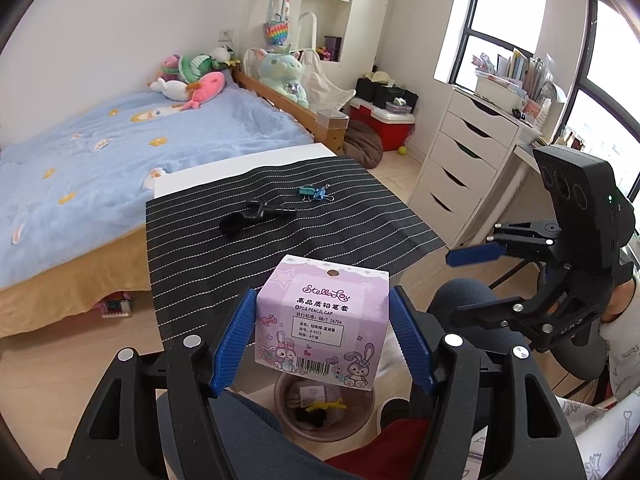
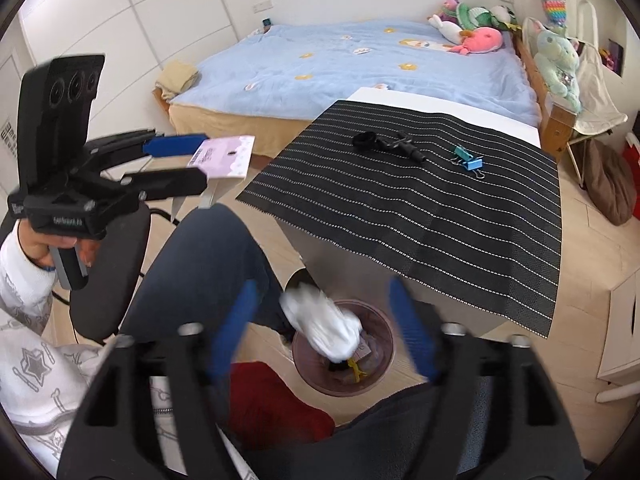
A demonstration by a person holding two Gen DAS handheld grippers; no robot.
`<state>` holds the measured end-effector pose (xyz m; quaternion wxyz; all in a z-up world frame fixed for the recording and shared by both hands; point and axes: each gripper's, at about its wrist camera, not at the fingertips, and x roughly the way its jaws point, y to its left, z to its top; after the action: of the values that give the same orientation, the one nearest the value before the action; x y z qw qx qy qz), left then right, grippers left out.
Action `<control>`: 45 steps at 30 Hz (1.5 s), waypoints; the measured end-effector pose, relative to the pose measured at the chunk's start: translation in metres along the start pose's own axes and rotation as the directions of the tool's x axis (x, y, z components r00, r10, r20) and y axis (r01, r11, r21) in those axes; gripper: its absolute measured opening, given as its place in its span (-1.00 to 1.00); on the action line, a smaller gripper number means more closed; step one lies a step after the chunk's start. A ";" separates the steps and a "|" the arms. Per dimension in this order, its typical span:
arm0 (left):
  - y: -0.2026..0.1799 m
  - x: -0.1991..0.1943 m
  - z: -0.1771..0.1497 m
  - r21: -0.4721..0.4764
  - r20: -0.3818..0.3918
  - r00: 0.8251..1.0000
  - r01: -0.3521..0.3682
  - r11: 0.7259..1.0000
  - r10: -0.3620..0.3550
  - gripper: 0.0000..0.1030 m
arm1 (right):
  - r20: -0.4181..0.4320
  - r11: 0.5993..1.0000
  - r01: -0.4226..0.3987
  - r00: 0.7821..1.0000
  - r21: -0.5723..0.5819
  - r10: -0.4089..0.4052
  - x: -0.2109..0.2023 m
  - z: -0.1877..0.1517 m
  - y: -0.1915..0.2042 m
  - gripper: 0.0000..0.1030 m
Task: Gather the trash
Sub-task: 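Drop the white socks into the pink bin with the right gripper while left holds the box, then lower the pink box over the bin and open the left gripper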
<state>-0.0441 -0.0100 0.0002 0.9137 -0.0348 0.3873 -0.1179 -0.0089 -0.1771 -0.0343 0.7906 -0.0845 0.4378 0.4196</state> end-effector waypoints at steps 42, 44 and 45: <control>-0.037 0.022 0.001 0.096 -0.087 0.992 0.096 0.991 -0.088 0.28 | 0.087 0.978 0.132 0.985 0.163 -0.147 -0.040 -0.001 -0.035 0.94; -0.039 0.024 0.001 0.099 -0.092 0.991 0.101 0.990 -0.092 0.34 | 0.086 0.978 0.128 0.986 0.164 -0.143 -0.040 -0.001 -0.036 0.94; -0.039 0.026 0.000 0.096 -0.093 0.991 0.104 0.990 -0.095 0.54 | 0.086 0.978 0.126 0.986 0.165 -0.141 -0.040 -0.001 -0.037 0.94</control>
<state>-0.0340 -0.0539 -0.0116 0.8893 -0.0026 0.4186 -0.1840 0.0073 -0.2244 -0.0129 0.8416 -0.0300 0.4242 0.3331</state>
